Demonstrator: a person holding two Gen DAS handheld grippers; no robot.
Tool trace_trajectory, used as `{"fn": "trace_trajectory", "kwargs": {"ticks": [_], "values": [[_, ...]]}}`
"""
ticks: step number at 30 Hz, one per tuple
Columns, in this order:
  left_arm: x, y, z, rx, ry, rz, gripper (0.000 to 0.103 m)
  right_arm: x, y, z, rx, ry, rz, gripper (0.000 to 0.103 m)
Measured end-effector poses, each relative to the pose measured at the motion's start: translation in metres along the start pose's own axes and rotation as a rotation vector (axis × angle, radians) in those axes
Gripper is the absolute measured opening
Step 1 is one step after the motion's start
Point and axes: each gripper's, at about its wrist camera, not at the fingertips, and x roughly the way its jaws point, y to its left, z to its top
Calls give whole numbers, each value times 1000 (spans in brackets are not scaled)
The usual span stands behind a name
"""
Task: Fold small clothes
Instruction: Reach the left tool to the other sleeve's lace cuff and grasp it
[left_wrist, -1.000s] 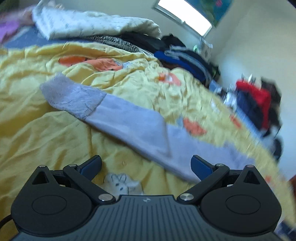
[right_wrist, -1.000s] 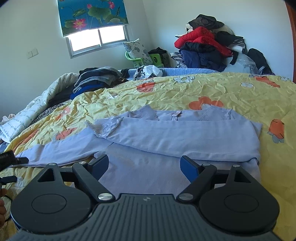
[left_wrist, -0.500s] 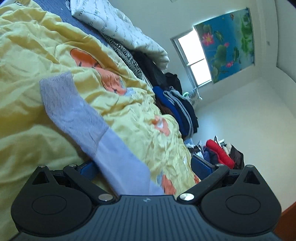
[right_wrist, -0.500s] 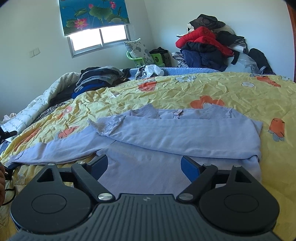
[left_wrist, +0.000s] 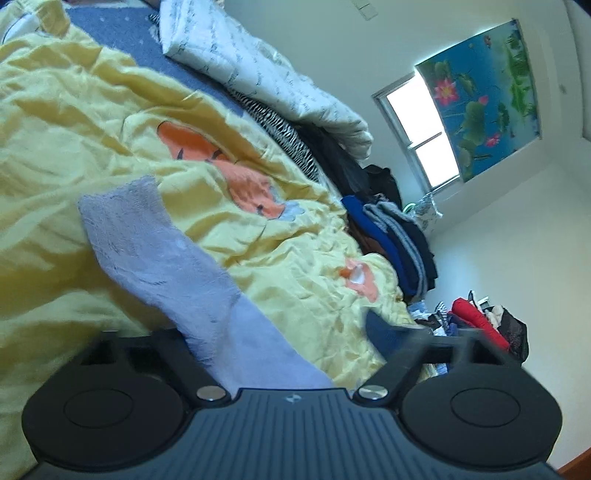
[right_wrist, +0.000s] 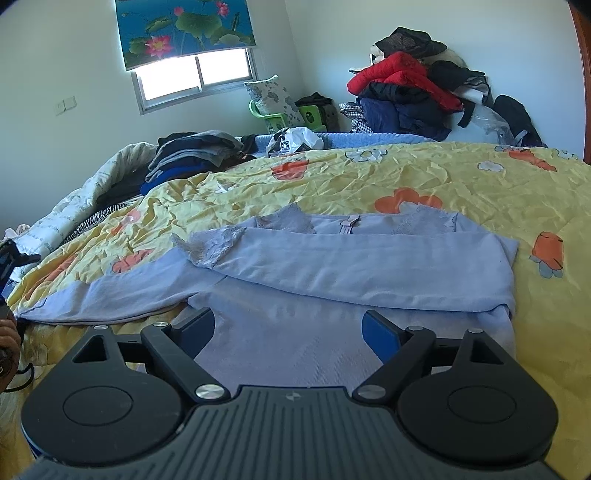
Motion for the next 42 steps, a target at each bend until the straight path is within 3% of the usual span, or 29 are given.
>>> {"fn": "trace_trajectory", "kwargs": {"ticks": [2,4,5,8,12,17,25,33,42], "values": [[6,8,1,-39,25,20,34,0,0,0,-1,0,-1,89],[7,14,1,-67,19,29,26,-1,0,0,0,0,-1,89],[7,15,2,-66,19,33,16,-1,0,0,-1,0,0,89],[5,12,0,-9,14,67,7,-1,0,-1,-4,-2,-1,90],[2,1,-5,83,-7,103,4,-2,0,-1,-5,-3,-3,90],[-7,-31,-16,292,-54,140,4,-5,-7,-2,3,-3,-13,90],[-13,-87,-47,549,-90,124,4,-8,-27,-8,39,7,-43,90],[-6,-129,-74,651,-64,89,4,-12,-41,-13,65,11,-61,90],[-10,-196,-116,809,-78,-26,4,-17,-56,-17,95,1,-70,90]]}}
